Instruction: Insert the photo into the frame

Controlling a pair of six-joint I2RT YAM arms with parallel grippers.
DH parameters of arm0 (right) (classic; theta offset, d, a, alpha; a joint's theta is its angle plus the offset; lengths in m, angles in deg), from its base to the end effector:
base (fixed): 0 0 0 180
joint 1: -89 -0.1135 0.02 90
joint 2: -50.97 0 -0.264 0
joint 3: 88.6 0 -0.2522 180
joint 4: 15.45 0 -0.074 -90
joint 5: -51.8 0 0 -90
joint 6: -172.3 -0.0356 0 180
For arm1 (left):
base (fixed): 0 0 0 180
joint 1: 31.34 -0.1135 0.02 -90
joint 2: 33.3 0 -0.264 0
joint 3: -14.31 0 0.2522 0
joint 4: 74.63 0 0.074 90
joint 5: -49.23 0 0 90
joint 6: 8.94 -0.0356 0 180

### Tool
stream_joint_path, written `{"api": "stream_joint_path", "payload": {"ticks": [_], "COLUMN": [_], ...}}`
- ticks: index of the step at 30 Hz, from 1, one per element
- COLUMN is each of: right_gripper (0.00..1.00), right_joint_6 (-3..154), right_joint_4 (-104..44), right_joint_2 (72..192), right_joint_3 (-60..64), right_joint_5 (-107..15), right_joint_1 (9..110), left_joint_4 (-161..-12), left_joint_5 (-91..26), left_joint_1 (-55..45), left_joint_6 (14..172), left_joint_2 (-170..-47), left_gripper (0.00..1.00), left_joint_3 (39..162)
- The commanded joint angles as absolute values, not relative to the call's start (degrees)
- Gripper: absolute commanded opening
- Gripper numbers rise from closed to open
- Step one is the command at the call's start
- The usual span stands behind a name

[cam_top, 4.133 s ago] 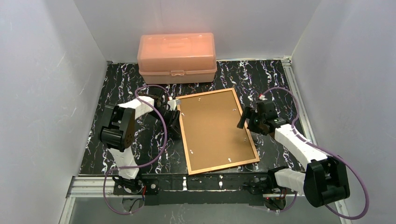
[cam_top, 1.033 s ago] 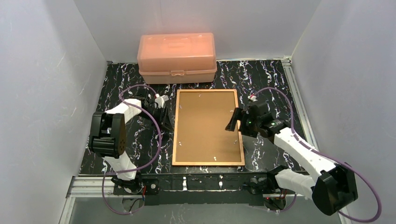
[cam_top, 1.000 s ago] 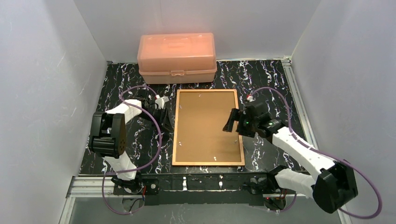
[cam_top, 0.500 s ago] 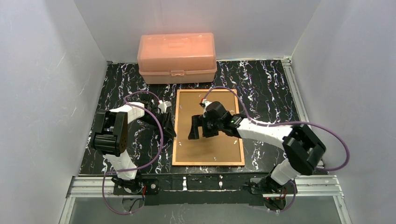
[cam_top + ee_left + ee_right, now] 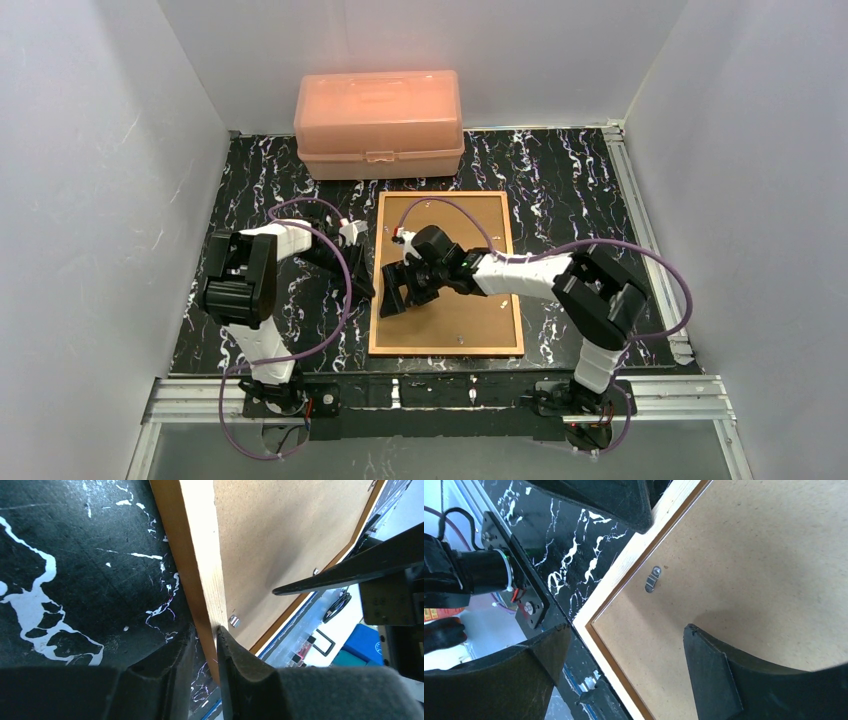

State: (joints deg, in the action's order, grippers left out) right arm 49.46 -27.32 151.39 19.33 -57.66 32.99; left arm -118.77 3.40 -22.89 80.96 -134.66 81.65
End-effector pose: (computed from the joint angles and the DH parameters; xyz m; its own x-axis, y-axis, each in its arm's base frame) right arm 0.1980 0.3149 0.1839 -0.8044 -0.2784 -0.5249 -0.5806 0.5560 0.5948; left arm 0.2945 -0.0688 0.1338 -0.9677 0.1450 -0.2064 0.2485 0.6882 -0.6816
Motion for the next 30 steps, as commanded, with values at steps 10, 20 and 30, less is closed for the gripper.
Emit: {"api": "stream_joint_path", "payload": {"ticks": [10,20,30], "right_gripper": [0.89,0.88,0.88], "right_joint_6": [51.82,51.11,50.73], "right_joint_4": [-24.37,-22.34,-21.35], "right_joint_2": [155.64,157.84,158.62], "right_joint_3": [15.15,15.65,15.26], "right_joint_5": [-62.51,-63.52,-64.45], "right_joint_1": [31.41,31.19,31.22], "left_joint_4": [-119.16,-119.40,-119.49], "left_joint_5": [3.65,3.79,3.97], "left_joint_1": [-22.64,-22.64,-22.64], "left_joint_6": [80.65,80.67,80.69], "left_joint_2": [-135.34,-135.44,-135.75], "left_gripper": [0.16,0.13,0.11], "left_joint_3": [81.60,81.66,81.69]}}
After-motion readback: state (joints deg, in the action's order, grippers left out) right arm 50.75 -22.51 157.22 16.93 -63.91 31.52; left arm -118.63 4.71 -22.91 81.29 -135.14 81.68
